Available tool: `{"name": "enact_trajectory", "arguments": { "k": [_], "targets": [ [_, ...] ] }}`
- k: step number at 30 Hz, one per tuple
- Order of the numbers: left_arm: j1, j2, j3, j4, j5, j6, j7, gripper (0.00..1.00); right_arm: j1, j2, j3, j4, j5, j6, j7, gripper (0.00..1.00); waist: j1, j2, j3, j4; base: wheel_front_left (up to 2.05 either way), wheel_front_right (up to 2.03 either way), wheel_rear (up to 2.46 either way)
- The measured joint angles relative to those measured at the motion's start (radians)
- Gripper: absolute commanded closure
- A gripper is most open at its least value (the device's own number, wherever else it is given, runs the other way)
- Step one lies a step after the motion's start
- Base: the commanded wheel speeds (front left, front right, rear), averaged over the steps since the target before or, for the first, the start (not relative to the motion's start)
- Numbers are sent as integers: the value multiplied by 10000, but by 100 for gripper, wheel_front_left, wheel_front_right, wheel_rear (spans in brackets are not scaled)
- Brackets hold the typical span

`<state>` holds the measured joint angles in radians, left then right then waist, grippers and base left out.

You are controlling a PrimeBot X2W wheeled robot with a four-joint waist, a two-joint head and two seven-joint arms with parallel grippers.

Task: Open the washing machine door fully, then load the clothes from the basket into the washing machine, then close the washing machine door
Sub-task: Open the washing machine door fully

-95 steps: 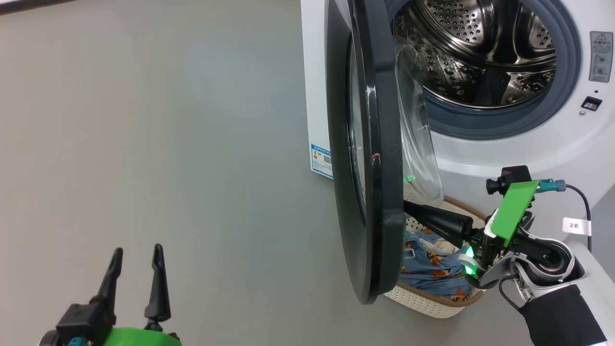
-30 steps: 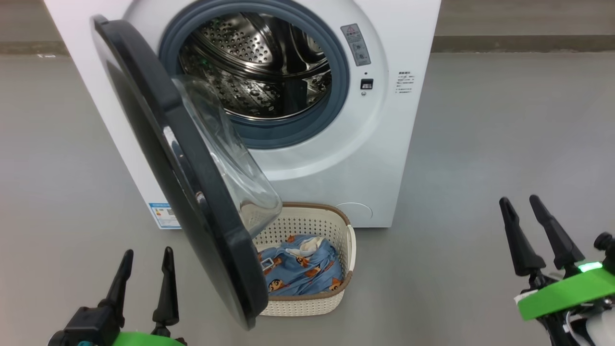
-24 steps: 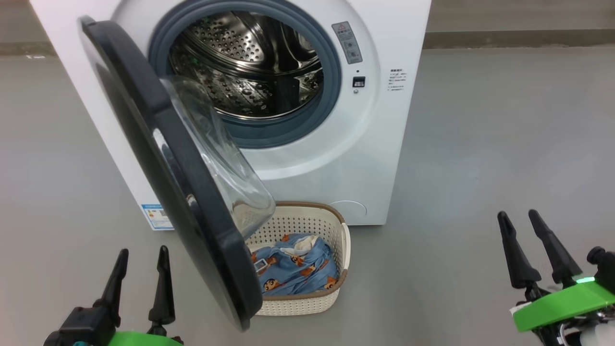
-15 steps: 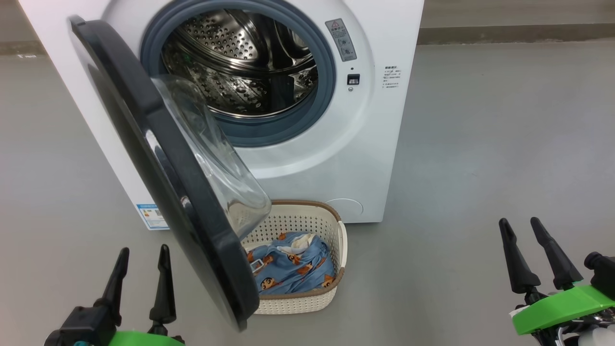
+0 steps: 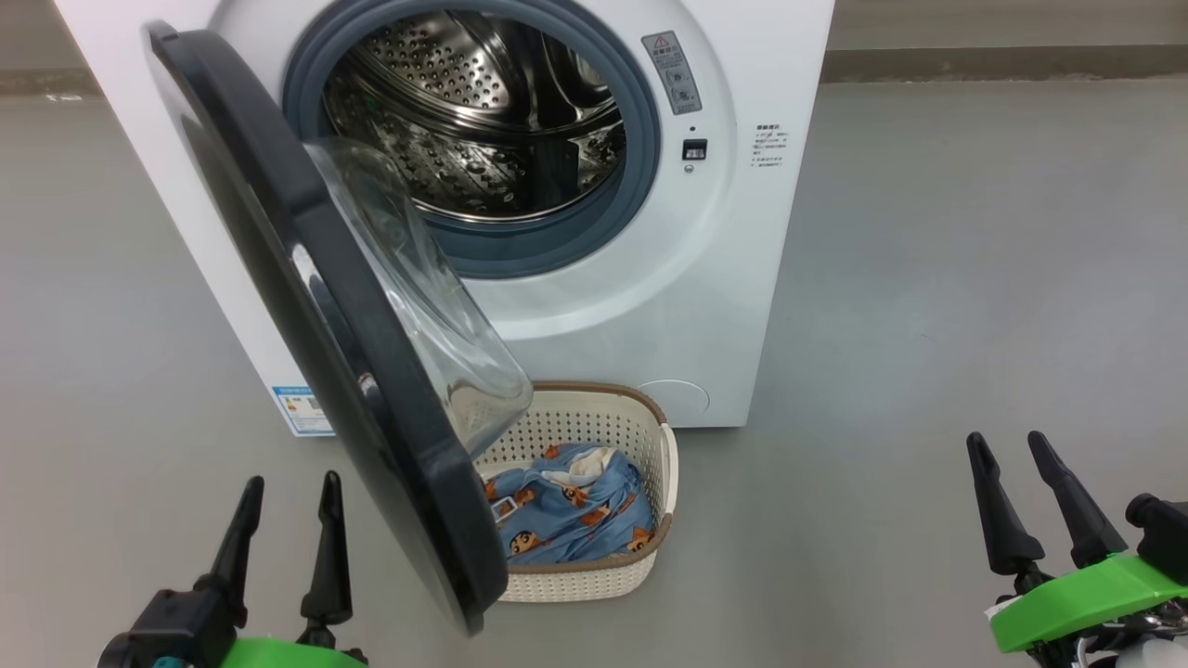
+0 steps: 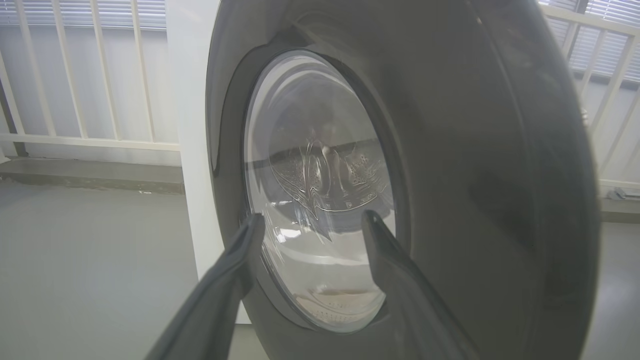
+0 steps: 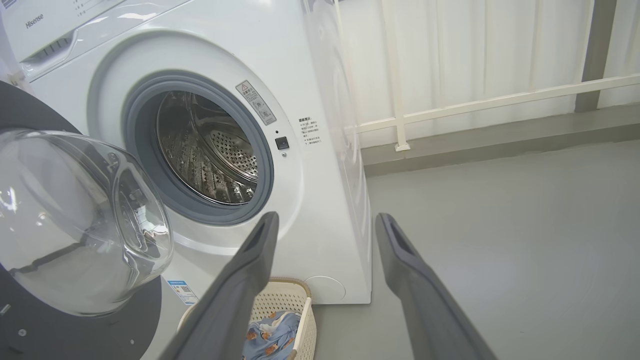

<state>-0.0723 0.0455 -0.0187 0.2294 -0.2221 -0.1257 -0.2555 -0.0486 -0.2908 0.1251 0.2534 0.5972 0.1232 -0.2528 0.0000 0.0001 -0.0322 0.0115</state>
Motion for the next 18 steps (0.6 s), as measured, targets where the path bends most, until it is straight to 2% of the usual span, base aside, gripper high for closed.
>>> {"name": "enact_trajectory", "arguments": {
  "k": [14, 15, 16, 17, 18],
  "targets": [
    [-3, 0, 6, 13, -113, 0, 0, 0, -7, 0, 54, 86, 0, 0, 0, 0, 0, 0, 22, -31, 0, 0, 0],
    [-5, 0, 4, 46, -167, 0, 0, 18, -7, 0, 58, 92, 0, 0, 0, 0, 0, 0, 19, -34, 0, 0, 0],
    [-5, 0, 4, 73, -199, 0, 0, 52, -8, 0, 58, 100, 0, 0, 0, 0, 0, 0, 18, -37, 0, 0, 0],
    [-6, 0, 4, 94, -232, 0, 0, 60, -8, 0, 59, 105, 0, 0, 0, 0, 0, 0, 16, -40, 0, 0, 0],
    [-7, 0, 0, 119, -240, 0, 0, 83, -9, 0, 59, 111, 0, 0, 0, 0, 0, 0, 19, -42, 0, 0, 0]
  ]
}}
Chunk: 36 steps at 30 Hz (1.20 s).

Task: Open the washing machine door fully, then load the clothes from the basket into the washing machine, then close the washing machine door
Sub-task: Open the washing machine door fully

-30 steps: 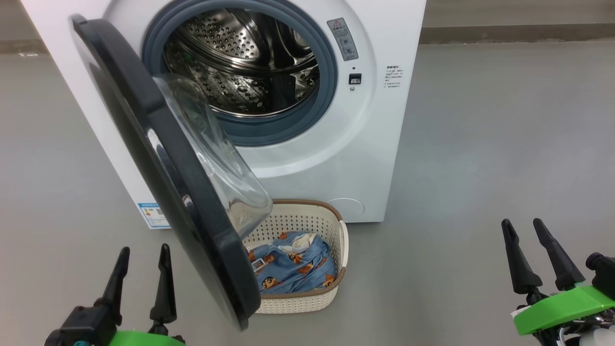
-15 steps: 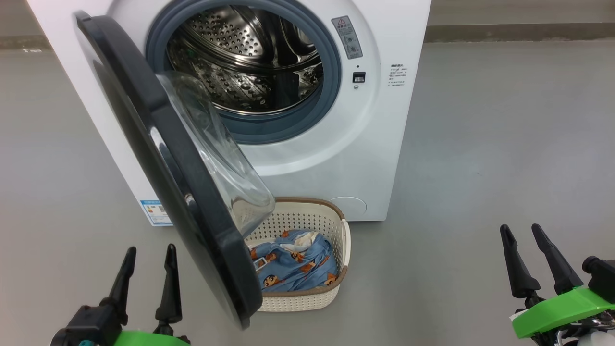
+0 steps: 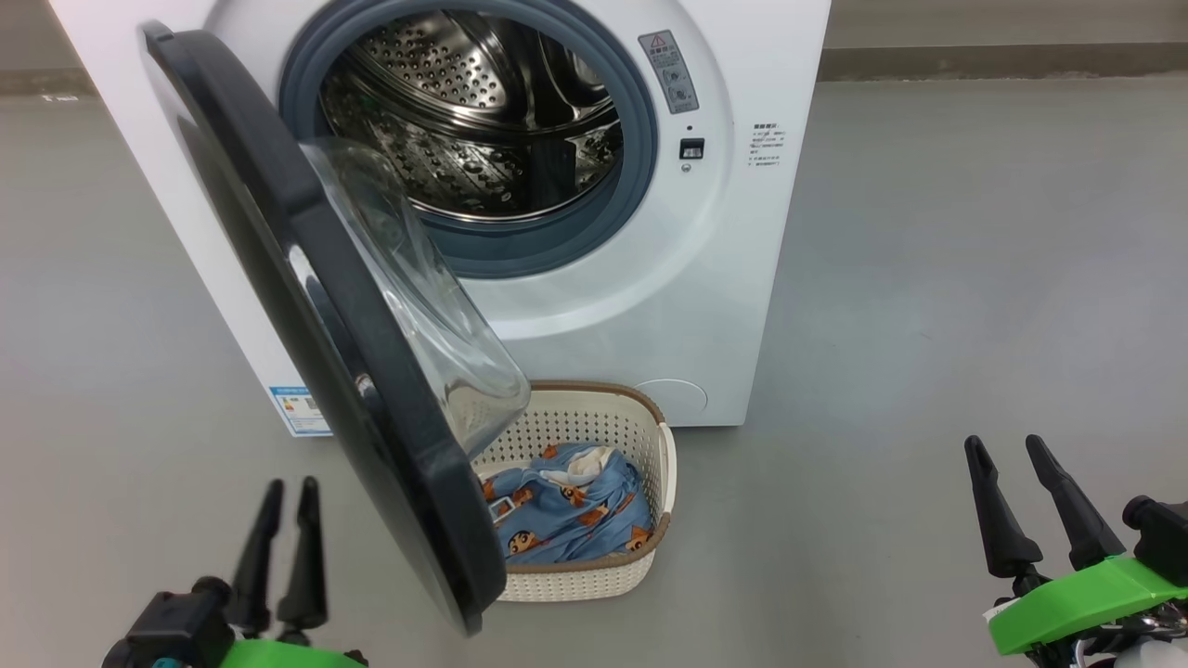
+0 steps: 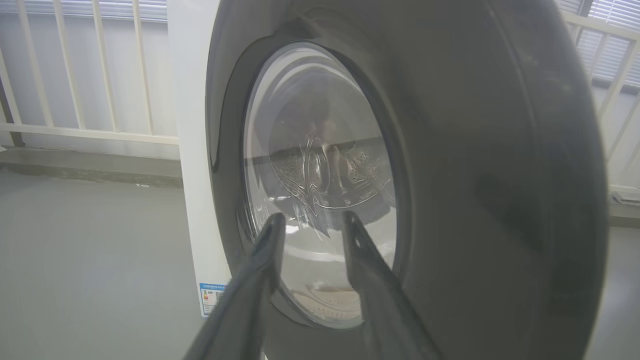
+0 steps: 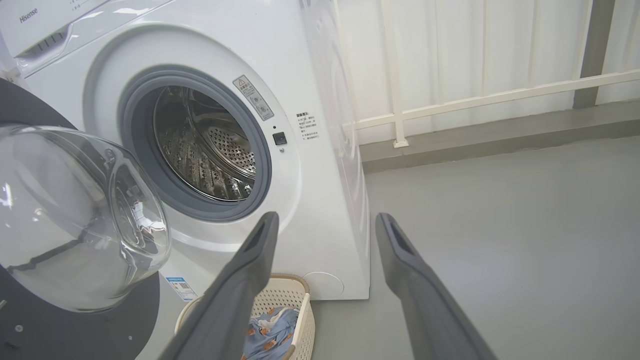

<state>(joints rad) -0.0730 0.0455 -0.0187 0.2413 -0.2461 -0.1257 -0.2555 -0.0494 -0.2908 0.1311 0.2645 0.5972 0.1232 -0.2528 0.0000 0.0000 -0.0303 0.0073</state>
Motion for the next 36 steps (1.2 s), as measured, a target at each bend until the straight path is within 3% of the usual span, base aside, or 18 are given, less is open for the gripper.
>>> {"name": "enact_trajectory", "arguments": {
  "k": [1, 8, 19, 26, 36],
  "targets": [
    [0, 0, 0, 0, 0, 0, 0, 100, 0, 0, 0, 0, 0, 0, 0, 0, 0, 0, 0, 0, 0, 0, 0],
    [-37, 4, -33, -146, -63, 0, 0, 100, -21, 2, 42, 59, 0, 0, 0, 0, 0, 0, 21, 13, 0, 0, 0],
    [-63, -2, 71, -2907, 50, 0, -2, 100, -35, -12, 244, 301, 196, 0, 0, 0, 0, 0, 50, 130, 0, 0, 0],
    [-122, -2, -874, -4140, 150, -2, -12, 100, -58, -10, 332, 366, 267, 0, 0, 0, 0, 0, 42, 197, 0, 0, 0],
    [-120, 6, -2801, -4581, -142, 0, -12, 100, -62, -44, 573, 397, 288, 0, 0, 0, 0, 0, -4, 115, 0, 0, 0]
  ]
}}
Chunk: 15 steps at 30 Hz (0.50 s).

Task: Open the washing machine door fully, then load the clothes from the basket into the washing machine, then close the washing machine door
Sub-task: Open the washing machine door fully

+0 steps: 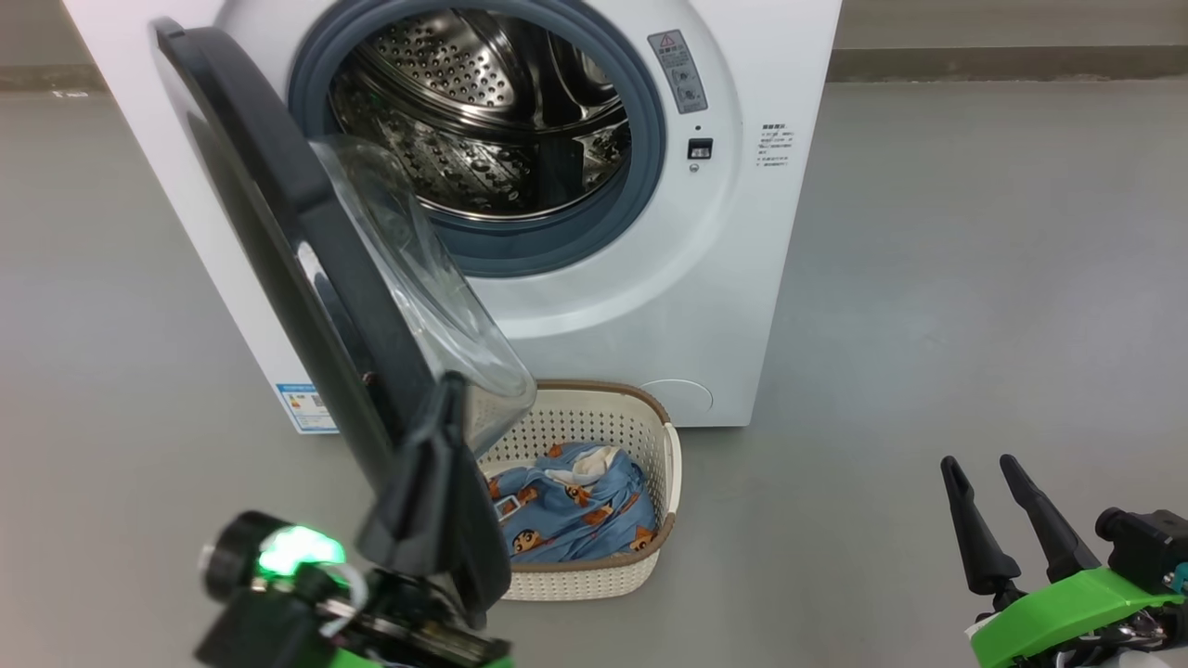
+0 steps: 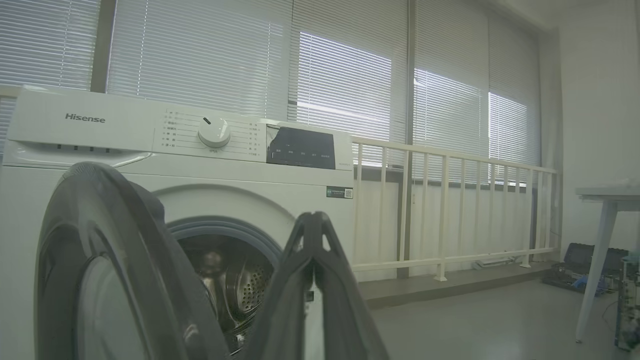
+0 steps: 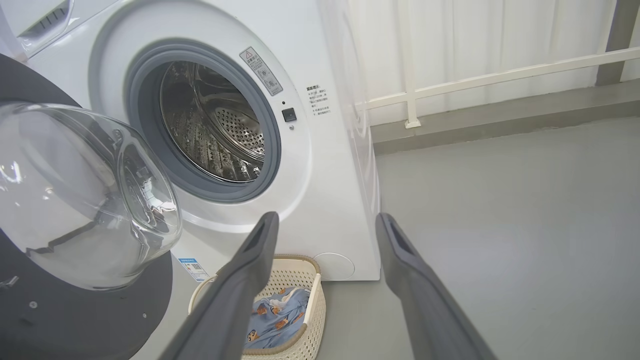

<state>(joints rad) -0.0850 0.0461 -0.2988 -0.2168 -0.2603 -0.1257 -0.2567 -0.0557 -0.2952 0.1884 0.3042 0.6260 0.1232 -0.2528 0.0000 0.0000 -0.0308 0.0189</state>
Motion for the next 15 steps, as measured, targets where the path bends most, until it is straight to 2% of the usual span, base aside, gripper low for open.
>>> {"name": "enact_trajectory", "arguments": {
  "k": [10, 15],
  "targets": [
    [4, 79, -1051, 1595, -750, 0, 2, 100, -66, 0, 322, 121, 77, 0, 0, 0, 0, 0, 50, -283, 0, 0, 0],
    [2, 96, -1114, 2581, -1060, 0, 2, 100, -204, -6, 372, 151, 81, 0, 0, 0, 0, 0, 87, -499, 0, 0, 0]
  ]
}}
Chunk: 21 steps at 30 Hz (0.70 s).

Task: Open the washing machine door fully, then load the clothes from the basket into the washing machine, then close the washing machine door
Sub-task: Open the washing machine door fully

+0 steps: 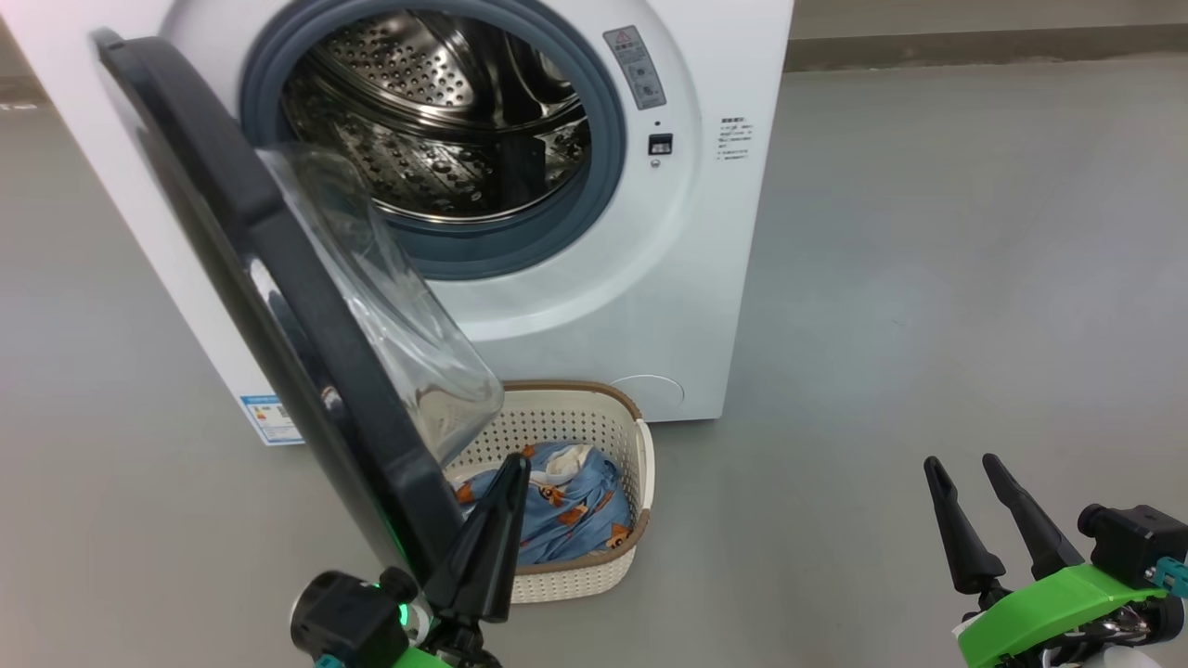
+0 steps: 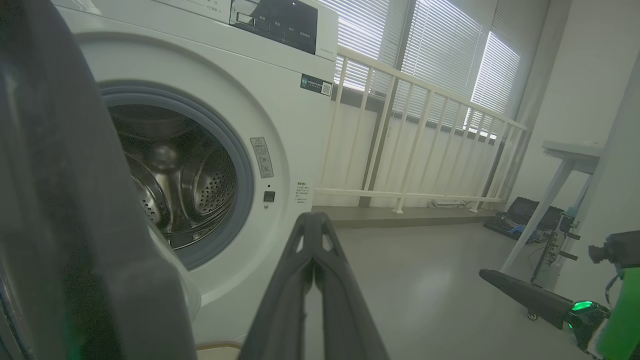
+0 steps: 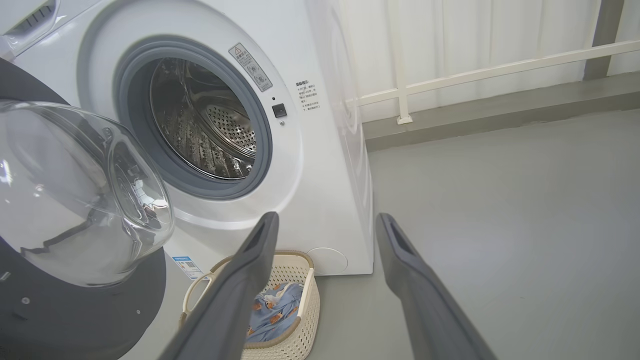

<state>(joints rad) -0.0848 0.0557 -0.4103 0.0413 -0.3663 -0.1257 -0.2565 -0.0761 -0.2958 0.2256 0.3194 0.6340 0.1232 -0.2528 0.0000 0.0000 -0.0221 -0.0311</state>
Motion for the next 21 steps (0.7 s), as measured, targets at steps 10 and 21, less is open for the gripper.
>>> {"name": "enact_trajectory", "arguments": {
  "k": [10, 21],
  "targets": [
    [-377, -12, 194, 1135, -456, -2, 4, 100, 0, 4, 6, 52, 29, 0, 0, 0, 0, 0, 129, -222, 0, 0, 0],
    [-441, -77, 575, 2284, -832, -2, 8, 100, -2, 61, -19, 111, 29, 0, 0, 0, 0, 0, 185, -125, 0, 0, 0]
  ]
}}
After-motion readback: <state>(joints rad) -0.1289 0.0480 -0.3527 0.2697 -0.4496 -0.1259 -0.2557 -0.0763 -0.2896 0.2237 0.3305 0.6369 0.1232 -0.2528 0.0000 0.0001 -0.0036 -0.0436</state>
